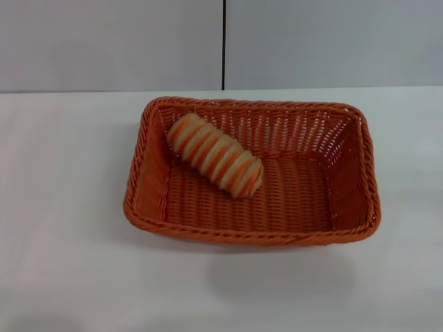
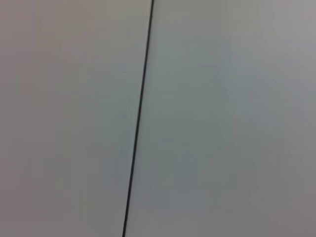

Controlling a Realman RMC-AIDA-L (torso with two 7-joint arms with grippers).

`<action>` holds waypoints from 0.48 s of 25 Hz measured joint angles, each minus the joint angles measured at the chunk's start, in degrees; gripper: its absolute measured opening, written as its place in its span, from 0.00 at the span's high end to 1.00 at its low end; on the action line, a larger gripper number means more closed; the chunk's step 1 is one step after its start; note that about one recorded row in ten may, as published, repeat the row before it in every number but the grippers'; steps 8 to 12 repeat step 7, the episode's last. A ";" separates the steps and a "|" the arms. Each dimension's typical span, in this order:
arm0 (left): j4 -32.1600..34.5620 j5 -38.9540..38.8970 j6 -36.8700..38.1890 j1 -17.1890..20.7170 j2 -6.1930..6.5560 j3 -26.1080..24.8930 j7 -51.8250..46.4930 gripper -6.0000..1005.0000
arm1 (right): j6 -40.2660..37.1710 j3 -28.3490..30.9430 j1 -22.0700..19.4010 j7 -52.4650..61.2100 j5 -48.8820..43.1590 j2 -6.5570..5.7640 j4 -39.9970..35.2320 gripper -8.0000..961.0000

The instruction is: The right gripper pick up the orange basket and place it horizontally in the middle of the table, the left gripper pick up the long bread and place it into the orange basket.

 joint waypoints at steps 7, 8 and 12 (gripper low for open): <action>-5.15 0.23 1.45 0.31 -0.11 -0.84 4.35 0.19 | -0.30 2.59 1.73 0.26 0.01 -0.29 0.13 0.37; -5.15 0.23 1.45 0.31 -0.11 -0.84 4.35 0.19 | -0.30 2.59 1.73 0.26 0.01 -0.29 0.13 0.37; -5.15 0.23 1.45 0.31 -0.11 -0.84 4.35 0.19 | -0.30 2.59 1.73 0.26 0.01 -0.29 0.13 0.37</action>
